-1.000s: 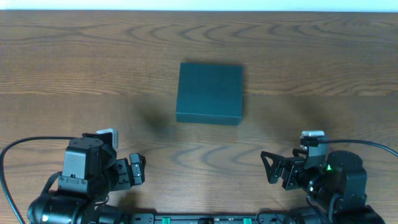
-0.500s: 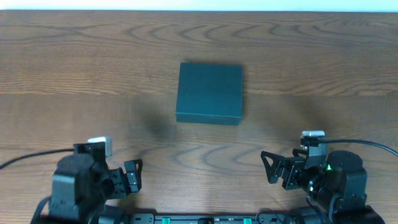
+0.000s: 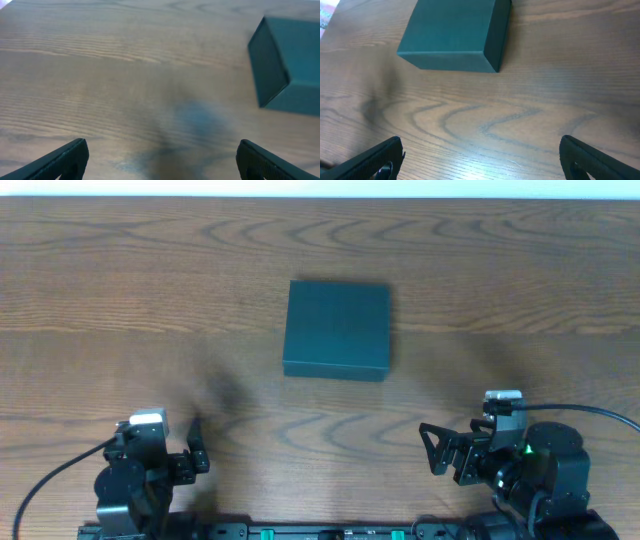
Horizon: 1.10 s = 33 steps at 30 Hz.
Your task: Pack container
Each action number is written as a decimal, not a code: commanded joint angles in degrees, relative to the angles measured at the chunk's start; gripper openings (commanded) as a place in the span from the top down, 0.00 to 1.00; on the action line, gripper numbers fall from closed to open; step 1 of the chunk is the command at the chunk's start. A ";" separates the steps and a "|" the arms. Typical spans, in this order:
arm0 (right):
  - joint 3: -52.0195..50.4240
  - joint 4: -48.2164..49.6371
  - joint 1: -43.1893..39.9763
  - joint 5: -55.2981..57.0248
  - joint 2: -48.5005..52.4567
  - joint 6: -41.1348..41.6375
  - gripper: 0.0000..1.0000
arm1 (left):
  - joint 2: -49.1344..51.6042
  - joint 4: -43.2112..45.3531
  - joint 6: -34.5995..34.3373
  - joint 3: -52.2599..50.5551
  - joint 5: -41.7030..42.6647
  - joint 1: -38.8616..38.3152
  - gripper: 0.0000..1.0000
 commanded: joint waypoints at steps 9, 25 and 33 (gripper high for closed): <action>-0.20 -0.07 0.35 0.13 -0.22 0.57 0.01 | -6.01 5.95 4.22 -11.02 2.25 0.46 0.05; -0.20 -0.07 0.35 0.13 -0.22 0.57 0.01 | -5.99 13.73 4.02 -17.49 6.64 0.26 0.05; -0.20 -0.07 0.35 0.13 -0.22 0.57 0.01 | -5.99 13.73 4.02 -17.49 6.64 0.26 0.05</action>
